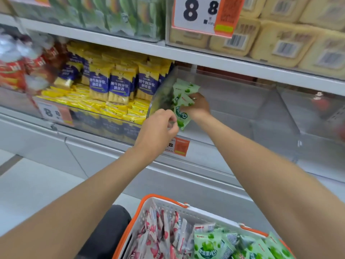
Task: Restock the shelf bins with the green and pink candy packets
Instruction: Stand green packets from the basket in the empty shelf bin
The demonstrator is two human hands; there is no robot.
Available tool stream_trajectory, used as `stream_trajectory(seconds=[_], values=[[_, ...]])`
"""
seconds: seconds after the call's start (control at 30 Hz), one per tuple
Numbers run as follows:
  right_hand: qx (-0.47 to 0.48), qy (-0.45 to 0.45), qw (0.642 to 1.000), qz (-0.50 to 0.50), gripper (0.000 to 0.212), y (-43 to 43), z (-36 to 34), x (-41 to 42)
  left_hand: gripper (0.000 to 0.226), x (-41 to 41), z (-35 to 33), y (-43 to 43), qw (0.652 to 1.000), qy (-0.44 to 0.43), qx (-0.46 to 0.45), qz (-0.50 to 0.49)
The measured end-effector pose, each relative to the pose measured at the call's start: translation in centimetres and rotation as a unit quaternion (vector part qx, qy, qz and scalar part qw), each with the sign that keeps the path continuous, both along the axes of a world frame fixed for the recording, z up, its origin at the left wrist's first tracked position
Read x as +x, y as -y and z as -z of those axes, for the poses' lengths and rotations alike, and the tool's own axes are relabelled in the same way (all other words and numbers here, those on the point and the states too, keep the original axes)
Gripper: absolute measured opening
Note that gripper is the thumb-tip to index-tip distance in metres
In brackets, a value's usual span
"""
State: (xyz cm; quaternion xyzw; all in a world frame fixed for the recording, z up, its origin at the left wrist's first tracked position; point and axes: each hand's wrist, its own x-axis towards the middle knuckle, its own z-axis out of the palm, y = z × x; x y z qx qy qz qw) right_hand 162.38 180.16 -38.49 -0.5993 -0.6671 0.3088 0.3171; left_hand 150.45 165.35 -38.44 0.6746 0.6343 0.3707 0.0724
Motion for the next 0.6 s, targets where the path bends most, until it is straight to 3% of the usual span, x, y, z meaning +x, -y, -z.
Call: stream_trajectory(seconds=[0.07, 0.2, 0.33, 0.47, 0.6], values=[[-0.024, -0.03, 0.999, 0.002, 0.06, -0.1, 0.6, 0.6, 0.009, 0.0, 0.1, 0.0, 1.0, 0.003, 0.0, 0.003], [0.026, 0.039, 0.997, -0.06, 0.063, -0.4, 0.4, 1.4, 0.008, 0.0, 0.2, 0.2, 1.0, 0.01, 0.004, 0.003], [0.09, 0.026, 0.996, 0.004, 0.059, -0.9, 0.3, 1.1, 0.008, 0.0, 0.2, 0.2, 1.0, 0.009, 0.003, -0.003], [0.007, -0.029, 0.997, 0.071, 0.067, -1.4, 1.3, 1.4, 0.007, 0.1, 0.2, 0.1, 1.0, 0.005, 0.009, -0.005], [-0.051, -0.013, 0.995, 0.084, 0.048, -1.8, 1.8, 1.4, 0.007, 0.0, 0.4, 0.2, 1.0, 0.0, 0.016, -0.005]])
